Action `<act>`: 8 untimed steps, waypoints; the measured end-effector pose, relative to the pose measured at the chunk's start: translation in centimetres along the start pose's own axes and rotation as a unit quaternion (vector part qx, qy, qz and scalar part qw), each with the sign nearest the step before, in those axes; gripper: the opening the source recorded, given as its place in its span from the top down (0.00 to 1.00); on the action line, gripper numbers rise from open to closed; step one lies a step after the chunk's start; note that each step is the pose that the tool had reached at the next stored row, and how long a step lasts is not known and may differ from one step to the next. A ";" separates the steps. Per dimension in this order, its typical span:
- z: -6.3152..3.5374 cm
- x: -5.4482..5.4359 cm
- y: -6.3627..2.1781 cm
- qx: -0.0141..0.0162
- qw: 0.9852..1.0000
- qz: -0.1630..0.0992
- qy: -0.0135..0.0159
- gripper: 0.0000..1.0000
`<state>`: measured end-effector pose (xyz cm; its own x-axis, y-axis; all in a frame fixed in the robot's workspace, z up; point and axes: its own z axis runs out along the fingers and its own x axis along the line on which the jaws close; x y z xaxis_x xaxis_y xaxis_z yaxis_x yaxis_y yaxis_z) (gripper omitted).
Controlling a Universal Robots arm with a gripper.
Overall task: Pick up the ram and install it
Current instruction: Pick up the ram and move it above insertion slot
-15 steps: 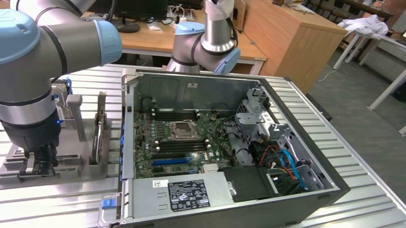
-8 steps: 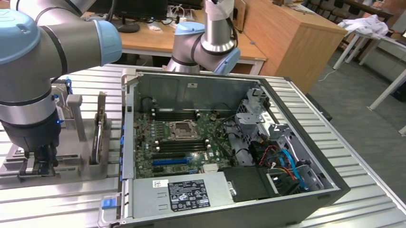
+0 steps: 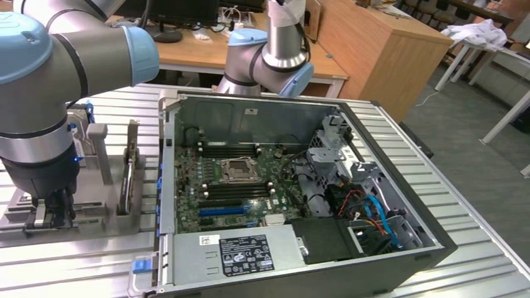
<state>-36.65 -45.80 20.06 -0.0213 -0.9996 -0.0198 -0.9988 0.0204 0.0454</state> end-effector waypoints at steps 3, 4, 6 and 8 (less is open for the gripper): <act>0.00 0.0 0.00 0.000 1.000 0.000 0.000 0.78; 0.00 0.0 0.00 0.000 1.000 0.000 0.000 0.78; 0.00 0.0 0.01 0.000 1.000 0.000 0.000 0.78; 0.00 0.1 0.00 0.000 1.000 0.000 0.000 0.78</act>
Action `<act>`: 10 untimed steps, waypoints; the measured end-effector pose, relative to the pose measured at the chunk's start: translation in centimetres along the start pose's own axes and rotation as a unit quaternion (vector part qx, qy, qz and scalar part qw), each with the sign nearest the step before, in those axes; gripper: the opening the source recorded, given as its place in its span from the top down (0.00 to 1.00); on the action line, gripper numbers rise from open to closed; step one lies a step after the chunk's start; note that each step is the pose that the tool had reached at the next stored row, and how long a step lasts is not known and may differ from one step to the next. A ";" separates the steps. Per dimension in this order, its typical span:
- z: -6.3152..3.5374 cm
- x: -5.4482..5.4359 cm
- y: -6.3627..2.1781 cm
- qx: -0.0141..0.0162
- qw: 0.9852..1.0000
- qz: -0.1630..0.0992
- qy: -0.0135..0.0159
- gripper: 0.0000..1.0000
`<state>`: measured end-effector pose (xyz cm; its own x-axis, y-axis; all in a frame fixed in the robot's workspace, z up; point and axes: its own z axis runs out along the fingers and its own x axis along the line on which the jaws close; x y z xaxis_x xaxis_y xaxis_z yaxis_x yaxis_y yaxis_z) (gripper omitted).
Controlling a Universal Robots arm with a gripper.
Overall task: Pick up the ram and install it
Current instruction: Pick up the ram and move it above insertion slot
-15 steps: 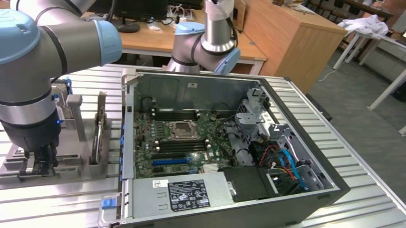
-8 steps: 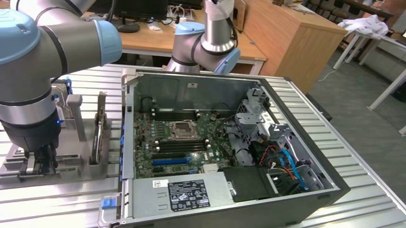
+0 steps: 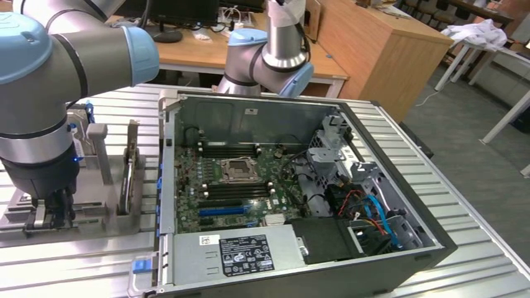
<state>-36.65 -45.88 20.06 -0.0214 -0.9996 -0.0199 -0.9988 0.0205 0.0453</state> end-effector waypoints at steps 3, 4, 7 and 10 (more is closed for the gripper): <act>0.00 0.0 0.00 0.000 1.000 0.000 0.000 0.78; 0.00 0.0 0.00 0.000 1.000 0.000 0.000 0.78; 0.00 0.0 0.00 0.000 1.000 0.000 0.000 0.78; 0.00 0.0 0.00 0.000 1.000 0.000 0.000 0.78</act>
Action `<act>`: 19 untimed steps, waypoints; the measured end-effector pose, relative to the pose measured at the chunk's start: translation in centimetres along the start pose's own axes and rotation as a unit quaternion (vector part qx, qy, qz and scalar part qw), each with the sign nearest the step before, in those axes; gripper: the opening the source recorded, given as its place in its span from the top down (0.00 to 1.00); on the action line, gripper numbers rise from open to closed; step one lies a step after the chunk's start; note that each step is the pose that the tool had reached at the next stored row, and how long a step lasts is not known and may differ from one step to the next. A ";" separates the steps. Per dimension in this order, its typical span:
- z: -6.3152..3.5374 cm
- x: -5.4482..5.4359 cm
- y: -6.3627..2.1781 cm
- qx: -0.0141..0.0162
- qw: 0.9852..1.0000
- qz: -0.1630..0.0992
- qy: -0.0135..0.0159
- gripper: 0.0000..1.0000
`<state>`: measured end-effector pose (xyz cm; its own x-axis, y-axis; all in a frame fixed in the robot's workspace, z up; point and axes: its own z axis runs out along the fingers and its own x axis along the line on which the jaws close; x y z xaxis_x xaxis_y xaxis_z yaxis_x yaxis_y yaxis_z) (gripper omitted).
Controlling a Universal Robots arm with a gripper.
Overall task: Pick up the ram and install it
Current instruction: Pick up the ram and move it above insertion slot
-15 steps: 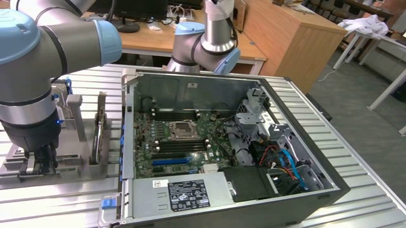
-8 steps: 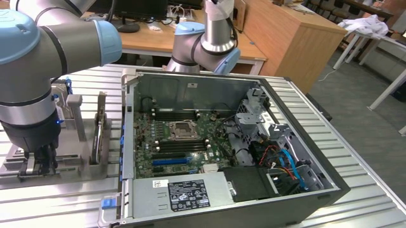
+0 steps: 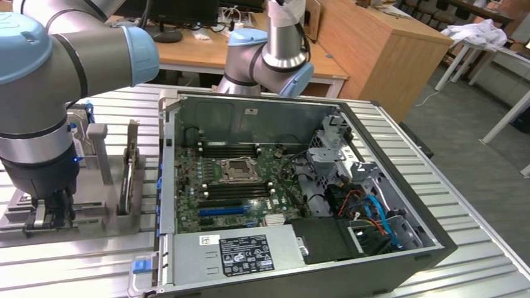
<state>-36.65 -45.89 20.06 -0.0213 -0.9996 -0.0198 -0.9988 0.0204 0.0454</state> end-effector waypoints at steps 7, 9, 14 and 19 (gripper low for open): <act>0.00 0.0 0.00 0.000 1.000 0.000 0.000 0.88; 0.00 0.0 0.00 0.000 1.000 0.000 0.000 0.88; 0.00 0.0 0.00 0.000 1.000 0.000 0.000 0.88; 0.00 0.0 0.00 0.000 1.000 0.000 -0.001 0.88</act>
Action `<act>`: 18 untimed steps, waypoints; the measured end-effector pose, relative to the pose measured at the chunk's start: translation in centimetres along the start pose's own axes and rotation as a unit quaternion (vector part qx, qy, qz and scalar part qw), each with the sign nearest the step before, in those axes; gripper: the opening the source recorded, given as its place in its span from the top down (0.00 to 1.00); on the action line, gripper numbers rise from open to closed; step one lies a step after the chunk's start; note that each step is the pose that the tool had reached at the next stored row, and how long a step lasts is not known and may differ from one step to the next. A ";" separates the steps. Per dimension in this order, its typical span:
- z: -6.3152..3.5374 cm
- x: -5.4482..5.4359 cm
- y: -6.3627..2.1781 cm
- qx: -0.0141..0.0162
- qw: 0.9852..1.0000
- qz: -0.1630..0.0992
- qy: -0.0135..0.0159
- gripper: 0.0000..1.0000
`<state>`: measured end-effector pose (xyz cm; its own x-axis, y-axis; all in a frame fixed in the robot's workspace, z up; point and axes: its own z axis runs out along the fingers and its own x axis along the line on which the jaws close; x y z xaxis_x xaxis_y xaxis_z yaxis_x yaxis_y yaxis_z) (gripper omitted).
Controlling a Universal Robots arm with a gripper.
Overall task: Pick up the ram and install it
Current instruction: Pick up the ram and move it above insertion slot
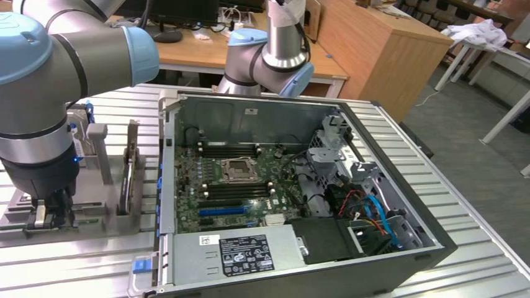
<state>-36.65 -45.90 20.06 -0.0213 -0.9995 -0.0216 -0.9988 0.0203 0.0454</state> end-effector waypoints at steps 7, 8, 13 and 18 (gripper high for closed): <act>0.00 0.0 0.00 0.000 1.000 0.000 -0.001 0.88; 0.00 0.0 0.00 0.000 1.000 0.000 -0.001 0.88; -0.17 0.0 0.01 0.000 1.000 0.000 -0.001 0.88; -0.74 0.0 0.04 0.000 1.000 0.000 -0.001 0.88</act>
<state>-36.65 -45.92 20.80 -0.0213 -0.9995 -0.0229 -0.9988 0.0202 0.0454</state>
